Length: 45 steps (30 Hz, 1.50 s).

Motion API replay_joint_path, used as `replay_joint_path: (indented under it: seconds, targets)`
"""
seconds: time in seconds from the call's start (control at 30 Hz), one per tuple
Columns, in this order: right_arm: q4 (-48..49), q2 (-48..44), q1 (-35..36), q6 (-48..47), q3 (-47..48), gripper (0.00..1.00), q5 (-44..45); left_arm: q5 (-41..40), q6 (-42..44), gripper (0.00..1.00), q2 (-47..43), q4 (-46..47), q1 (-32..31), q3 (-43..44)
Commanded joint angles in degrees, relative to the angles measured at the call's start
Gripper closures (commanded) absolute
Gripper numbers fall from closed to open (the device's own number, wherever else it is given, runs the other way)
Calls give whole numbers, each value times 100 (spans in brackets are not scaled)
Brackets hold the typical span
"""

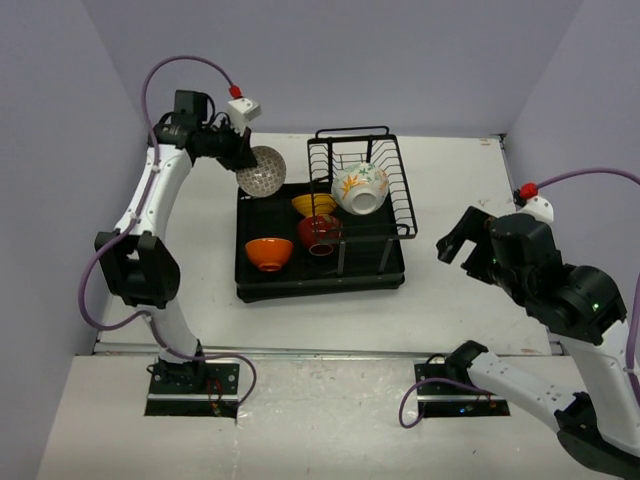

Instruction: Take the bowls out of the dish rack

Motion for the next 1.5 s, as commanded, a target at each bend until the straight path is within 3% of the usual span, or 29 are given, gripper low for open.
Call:
replay_joint_path:
  seconds: [0.0, 0.13, 0.33, 0.8, 1.1, 1.13, 1.17, 1.27, 1.47]
  targets:
    - [0, 40, 42, -94, 257, 1, 143, -279, -277, 100, 14, 144, 529, 434]
    - [-17, 180, 42, -129, 423, 1, 11, -649, -365, 100, 637, -173, 1599, 935]
    - [9, 497, 42, -235, 713, 1, -296, -1431, -339, 100, 1489, -603, 2480, 1540]
    - [88, 550, 42, -244, 775, 1, -341, -1528, -479, 100, 3124, -753, 2824, 1638]
    - [-193, 286, 42, 37, 732, 1, -236, -1836, -374, 100, 3477, -639, 2859, 1718]
    - [-202, 251, 42, 55, 679, 1, -244, -1819, -365, 98, 3460, -639, 2868, 1709]
    - [-202, 242, 42, 73, 652, 1, -253, -1749, -382, 79, 3425, -613, 2885, 1692]
    - [-167, 242, 42, 108, 573, 1, -297, -1853, -479, 57, 3180, -447, 2938, 1578]
    - [-61, 251, 42, 117, 494, 1, -376, -2170, -611, 36, 2573, -86, 2982, 1576]
